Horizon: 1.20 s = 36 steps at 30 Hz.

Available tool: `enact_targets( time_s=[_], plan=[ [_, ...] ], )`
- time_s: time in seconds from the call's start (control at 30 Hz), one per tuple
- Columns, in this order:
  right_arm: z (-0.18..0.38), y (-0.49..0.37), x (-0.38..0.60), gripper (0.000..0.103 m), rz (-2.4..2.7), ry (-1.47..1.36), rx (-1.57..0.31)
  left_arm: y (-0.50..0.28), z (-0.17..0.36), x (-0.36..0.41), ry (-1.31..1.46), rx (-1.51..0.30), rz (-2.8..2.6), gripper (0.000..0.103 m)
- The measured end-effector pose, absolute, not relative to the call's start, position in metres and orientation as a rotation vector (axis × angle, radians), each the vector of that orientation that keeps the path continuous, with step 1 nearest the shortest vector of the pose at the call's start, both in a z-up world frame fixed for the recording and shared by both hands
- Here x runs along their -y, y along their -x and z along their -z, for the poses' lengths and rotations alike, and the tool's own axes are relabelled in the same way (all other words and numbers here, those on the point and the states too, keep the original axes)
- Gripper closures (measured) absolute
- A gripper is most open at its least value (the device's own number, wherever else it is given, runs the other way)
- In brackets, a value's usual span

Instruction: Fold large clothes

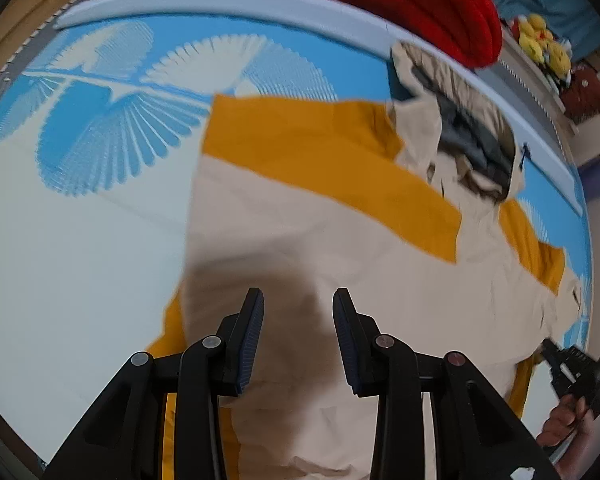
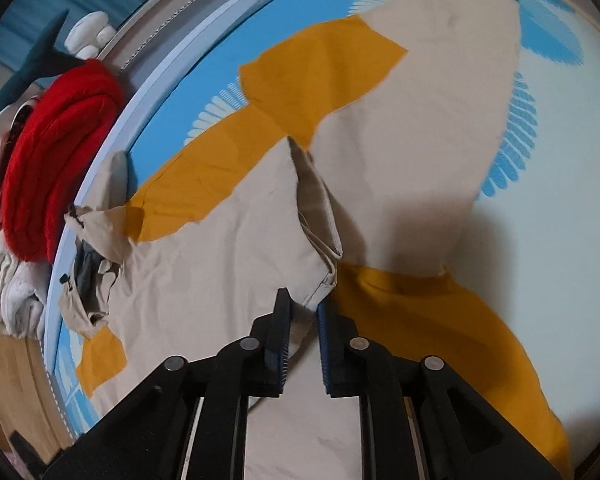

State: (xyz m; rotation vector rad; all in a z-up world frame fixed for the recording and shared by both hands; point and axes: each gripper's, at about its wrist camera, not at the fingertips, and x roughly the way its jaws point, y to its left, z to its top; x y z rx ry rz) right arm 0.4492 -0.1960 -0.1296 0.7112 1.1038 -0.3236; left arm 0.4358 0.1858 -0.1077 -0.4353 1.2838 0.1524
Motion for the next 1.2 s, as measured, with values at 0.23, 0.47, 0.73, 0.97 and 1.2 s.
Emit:
enact_targets(
  time_s=[0.23,0.47,0.73,0.97,1.2],
  plan=[
    [0.116,-0.449,0.208,0.073,0.355,-0.678,-1.043,-0.432,0.156,-0.175,0.429,-1.427,-0.15,0.071],
    [0.157,-0.456,0.223,0.065,0.344,-0.805,-1.198,-0.434,0.141,-0.156,0.392,-1.401,-0.111,0.07],
    [0.15,-0.452,0.222,0.09,0.341,-0.795,-1.143,-0.432,0.136,-0.149,0.345,-1.398,-0.09,0.065],
    [0.133,-0.439,0.228,0.086,0.487,-0.75,-1.129,-0.428,0.14,-0.167,0.326,-1.413,-0.133,0.065],
    [0.089,-0.45,0.209,0.065,0.428,-0.548,-0.939,-0.429,0.16,-0.166,0.301,-1.467,-0.161,0.065]
  ],
)
